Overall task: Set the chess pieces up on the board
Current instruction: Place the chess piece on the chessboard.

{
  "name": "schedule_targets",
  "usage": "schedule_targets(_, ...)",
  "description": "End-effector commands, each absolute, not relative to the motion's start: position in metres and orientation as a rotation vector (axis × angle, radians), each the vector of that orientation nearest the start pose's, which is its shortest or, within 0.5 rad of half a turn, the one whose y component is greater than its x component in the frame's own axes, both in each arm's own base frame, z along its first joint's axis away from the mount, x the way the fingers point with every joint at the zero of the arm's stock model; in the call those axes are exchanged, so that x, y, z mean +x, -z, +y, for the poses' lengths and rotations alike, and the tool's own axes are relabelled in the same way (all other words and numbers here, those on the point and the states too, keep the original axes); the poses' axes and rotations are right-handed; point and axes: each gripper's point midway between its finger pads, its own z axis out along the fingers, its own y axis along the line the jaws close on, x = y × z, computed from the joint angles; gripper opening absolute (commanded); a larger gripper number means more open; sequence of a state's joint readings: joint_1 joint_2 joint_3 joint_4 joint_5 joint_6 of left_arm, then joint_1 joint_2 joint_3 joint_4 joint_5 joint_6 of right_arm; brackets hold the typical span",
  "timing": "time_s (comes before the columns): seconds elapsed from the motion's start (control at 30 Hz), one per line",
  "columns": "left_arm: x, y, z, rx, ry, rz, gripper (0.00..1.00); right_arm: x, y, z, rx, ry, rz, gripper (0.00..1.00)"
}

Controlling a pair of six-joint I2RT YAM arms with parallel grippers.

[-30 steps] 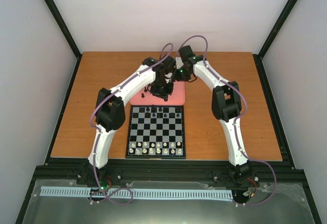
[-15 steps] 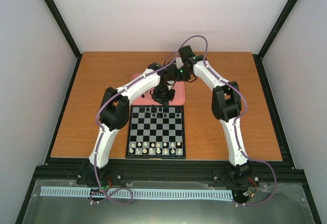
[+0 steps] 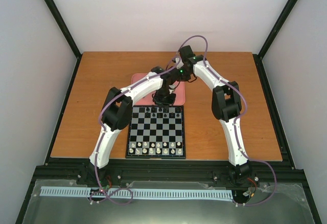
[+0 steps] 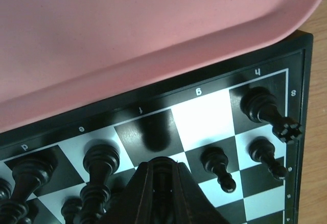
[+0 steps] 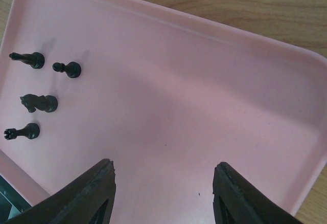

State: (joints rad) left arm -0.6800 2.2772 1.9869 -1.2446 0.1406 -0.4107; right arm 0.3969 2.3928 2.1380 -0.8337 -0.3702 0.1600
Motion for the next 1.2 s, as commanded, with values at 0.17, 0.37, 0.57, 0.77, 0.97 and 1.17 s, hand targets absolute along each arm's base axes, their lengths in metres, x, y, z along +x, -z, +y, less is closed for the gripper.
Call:
schedule_targets(0.17,0.349,-0.050,-0.306,0.405,0.182,3.095,0.01,0.506,-0.097,0.276,-0.458,-0.654,2.636,0.53)
schedule_targets(0.37,0.351,-0.044,-0.306,0.400,0.169,3.094,0.01,0.506,-0.097,0.276,-0.460,-0.656,2.635,0.53)
schedule_targets(0.57,0.351,-0.041,-0.304,0.405,0.153,3.099,0.01,0.506,-0.097,0.276,-0.462,-0.657,2.636,0.53)
schedule_targets(0.77,0.349,-0.036,-0.303,0.409,0.143,3.109,0.02,0.506,-0.096,0.277,-0.463,-0.664,2.636,0.53)
schedule_targets(0.97,0.349,-0.038,-0.302,0.415,0.142,3.104,0.09,0.505,-0.095,0.278,-0.465,-0.669,2.637,0.53)
schedule_targets(1.17,0.349,-0.040,-0.303,0.422,0.151,3.101,0.17,0.506,-0.094,0.278,-0.464,-0.669,2.639,0.53)
